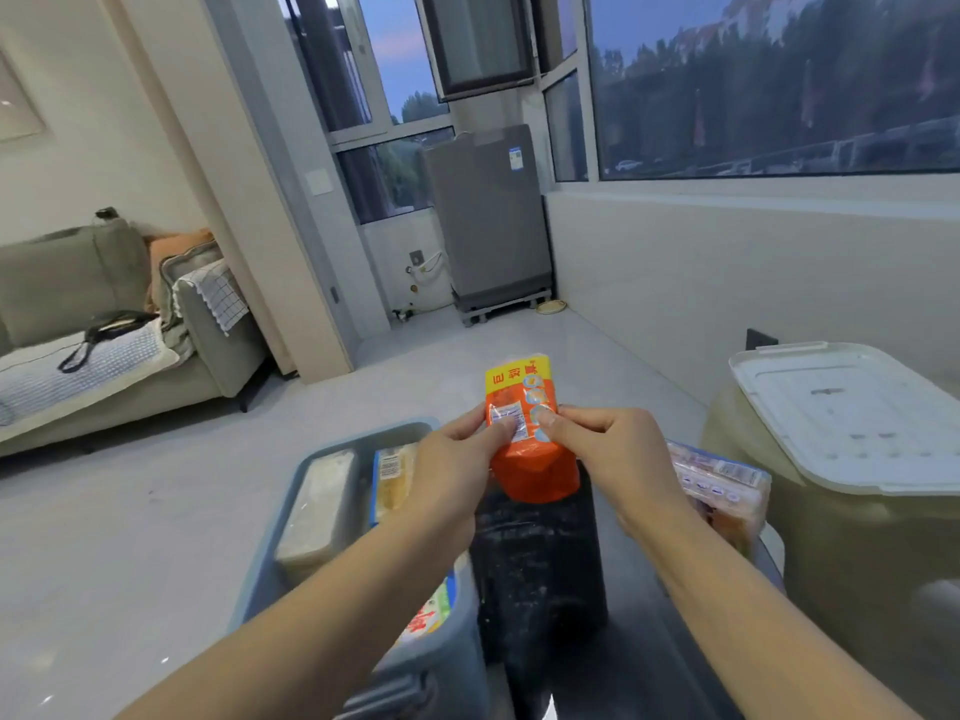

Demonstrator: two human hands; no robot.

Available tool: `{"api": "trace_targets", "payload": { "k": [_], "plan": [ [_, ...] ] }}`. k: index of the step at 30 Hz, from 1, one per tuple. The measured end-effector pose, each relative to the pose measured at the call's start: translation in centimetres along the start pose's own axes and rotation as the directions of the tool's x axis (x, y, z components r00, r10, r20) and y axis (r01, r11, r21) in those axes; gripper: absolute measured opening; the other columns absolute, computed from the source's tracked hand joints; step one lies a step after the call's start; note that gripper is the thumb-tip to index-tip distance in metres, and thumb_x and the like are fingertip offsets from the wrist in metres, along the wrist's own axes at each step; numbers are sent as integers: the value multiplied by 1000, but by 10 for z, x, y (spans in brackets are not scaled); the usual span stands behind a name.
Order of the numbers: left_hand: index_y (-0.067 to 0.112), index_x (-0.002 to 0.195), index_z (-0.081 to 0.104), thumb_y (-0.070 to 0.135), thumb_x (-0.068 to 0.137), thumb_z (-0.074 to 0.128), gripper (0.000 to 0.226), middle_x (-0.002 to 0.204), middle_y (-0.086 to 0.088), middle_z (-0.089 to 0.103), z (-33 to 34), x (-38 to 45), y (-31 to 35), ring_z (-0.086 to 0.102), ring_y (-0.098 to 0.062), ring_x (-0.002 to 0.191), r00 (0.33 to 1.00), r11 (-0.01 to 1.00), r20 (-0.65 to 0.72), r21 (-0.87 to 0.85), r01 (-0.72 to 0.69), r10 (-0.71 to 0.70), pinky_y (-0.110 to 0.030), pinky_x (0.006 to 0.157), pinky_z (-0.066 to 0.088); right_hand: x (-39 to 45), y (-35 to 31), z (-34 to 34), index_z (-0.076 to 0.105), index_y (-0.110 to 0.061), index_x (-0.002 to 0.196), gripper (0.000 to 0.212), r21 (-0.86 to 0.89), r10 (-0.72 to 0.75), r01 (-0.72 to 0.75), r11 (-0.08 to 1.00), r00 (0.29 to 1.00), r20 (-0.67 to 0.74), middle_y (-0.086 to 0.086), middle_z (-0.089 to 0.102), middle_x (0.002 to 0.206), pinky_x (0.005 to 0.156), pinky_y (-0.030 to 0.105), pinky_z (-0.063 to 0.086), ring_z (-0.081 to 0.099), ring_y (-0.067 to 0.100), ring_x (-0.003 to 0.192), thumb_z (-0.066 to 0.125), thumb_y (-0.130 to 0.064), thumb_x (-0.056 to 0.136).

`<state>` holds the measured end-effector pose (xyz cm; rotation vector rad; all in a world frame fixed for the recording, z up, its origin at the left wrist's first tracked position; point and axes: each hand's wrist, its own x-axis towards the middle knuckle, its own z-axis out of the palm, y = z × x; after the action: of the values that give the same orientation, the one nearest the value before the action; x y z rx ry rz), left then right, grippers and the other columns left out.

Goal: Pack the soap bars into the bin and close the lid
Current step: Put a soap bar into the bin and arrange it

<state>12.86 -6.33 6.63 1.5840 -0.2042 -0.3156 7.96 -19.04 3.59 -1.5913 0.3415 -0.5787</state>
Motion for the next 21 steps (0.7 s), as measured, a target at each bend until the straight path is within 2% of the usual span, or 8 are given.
{"api": "trace_targets", "payload": {
  "k": [2, 5, 6, 10, 13, 17, 19, 21],
  "plan": [
    [17, 119, 66, 17, 86, 66, 34, 103, -6, 75, -21, -14, 6, 74, -17, 84, 999, 999, -26, -35, -23, 22, -22, 67, 59, -15, -10, 15, 72, -16, 106, 34, 35, -21, 20, 999, 999, 36, -1, 74, 103, 83, 36, 56, 69, 17, 91, 72, -34, 77],
    [19, 122, 63, 20, 82, 69, 40, 104, -6, 74, -51, -32, 17, 73, -21, 88, 995, 998, -84, -20, -62, 60, -30, 74, 59, -34, -25, 37, 71, -26, 101, 28, 82, -66, 58, 995, 993, 101, -17, 72, 88, 69, 20, 55, 69, 8, 84, 72, -36, 75],
    [19, 122, 62, 21, 81, 71, 41, 104, -6, 74, -61, -36, 19, 73, -21, 88, 992, 997, -104, -4, -74, 73, -30, 72, 59, -39, -30, 44, 70, -28, 103, 29, 81, -78, 68, 994, 989, 126, -20, 71, 87, 67, 17, 54, 69, 6, 85, 72, -36, 76],
    [14, 117, 65, 21, 79, 72, 40, 97, -7, 75, -98, -51, 23, 74, -15, 77, 993, 996, -100, 65, -55, 61, -17, 51, 53, -50, -48, 64, 58, -24, 122, 48, 43, -26, 16, 999, 970, 241, -8, 70, 103, 83, 34, 56, 67, 12, 94, 74, -23, 77],
    [11, 107, 70, 20, 79, 72, 30, 81, -5, 77, -116, -59, 19, 72, -8, 60, 998, 992, -65, 120, 29, -22, -17, 47, 52, -54, -53, 71, 62, -26, 114, 39, -84, 32, -3, 996, 936, 349, -11, 70, 93, 80, 32, 56, 67, 9, 87, 74, -21, 77],
    [8, 109, 67, 21, 77, 76, 35, 83, -13, 76, -129, -61, 7, 72, -25, 72, 986, 970, -41, 178, 165, -160, -42, 78, 59, -57, -51, 80, 63, -15, 117, 41, -284, 143, -17, 959, 892, 429, 5, 71, 106, 73, 27, 57, 69, 14, 87, 73, -23, 78],
    [3, 113, 63, 16, 77, 76, 41, 85, -17, 74, -132, -60, 1, 71, -26, 72, 980, 965, -25, 172, 199, -198, -45, 82, 58, -58, -50, 85, 66, -13, 111, 36, -377, 185, -7, 926, 879, 439, 7, 72, 104, 77, 31, 58, 70, 15, 86, 73, -24, 77],
    [3, 114, 61, 14, 76, 76, 41, 89, -18, 74, -132, -57, -3, 71, -25, 71, 978, 959, -23, 195, 207, -207, -42, 77, 59, -57, -49, 87, 69, -10, 102, 29, -483, 208, 32, 875, 875, 436, 7, 73, 100, 81, 35, 57, 69, 16, 86, 73, -23, 77]
  ]
}}
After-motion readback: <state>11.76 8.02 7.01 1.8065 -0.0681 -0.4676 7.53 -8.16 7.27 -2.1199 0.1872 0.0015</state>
